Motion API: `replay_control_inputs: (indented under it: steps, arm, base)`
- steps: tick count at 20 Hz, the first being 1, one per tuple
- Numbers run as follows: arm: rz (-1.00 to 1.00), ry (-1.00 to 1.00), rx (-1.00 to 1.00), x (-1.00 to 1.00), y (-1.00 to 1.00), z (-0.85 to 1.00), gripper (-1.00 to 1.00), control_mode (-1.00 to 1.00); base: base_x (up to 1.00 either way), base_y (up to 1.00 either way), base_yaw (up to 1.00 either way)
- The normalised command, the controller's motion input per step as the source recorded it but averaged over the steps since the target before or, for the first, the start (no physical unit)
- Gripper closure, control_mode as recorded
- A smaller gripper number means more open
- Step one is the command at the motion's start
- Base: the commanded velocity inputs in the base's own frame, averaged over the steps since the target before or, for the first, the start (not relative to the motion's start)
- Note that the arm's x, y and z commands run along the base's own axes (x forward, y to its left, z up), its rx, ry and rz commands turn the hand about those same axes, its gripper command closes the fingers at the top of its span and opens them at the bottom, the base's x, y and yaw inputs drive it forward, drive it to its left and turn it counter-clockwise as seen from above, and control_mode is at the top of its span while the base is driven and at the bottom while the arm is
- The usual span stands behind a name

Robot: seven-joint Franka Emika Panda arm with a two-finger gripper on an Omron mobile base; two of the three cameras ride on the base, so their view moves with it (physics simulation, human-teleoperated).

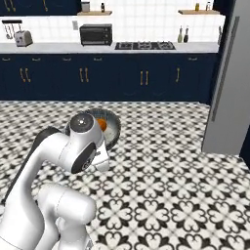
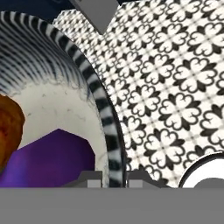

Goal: Pick the chicken drumstick and eggplant from their plates and place them in the bowl. Then put the bowl in the fridge.

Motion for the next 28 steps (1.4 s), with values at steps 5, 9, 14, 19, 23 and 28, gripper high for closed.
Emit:
replay_control_inputs:
  steps: [5,9,14,19,23,28]
  arm:
    - [0.0,0.0,0.0,0.0,0.0,0.0,1.0,1.0]
    - [0.0,0.0,0.0,0.0,0.0,0.0,1.0,1.0]
    - [0.0,0.0,0.0,0.0,0.0,0.0,1.0,1.0]
    - [0.0,0.0,0.0,0.0,0.0,0.0,1.0,1.0]
    - [0.0,0.0,0.0,0.0,0.0,0.0,1.0,1.0]
    - [0.0,0.0,0.0,0.0,0.0,0.0,1.0,1.0]
  base:
    - [1.0,-0.13,0.0]
    - [1.0,-0.08,-0.11]
    - [1.0,0.04,-0.36]
    - [1.0,0.16,-0.46]
    - [1.0,0.55,-0.46]
    - [1.0,0.84,-0.48]
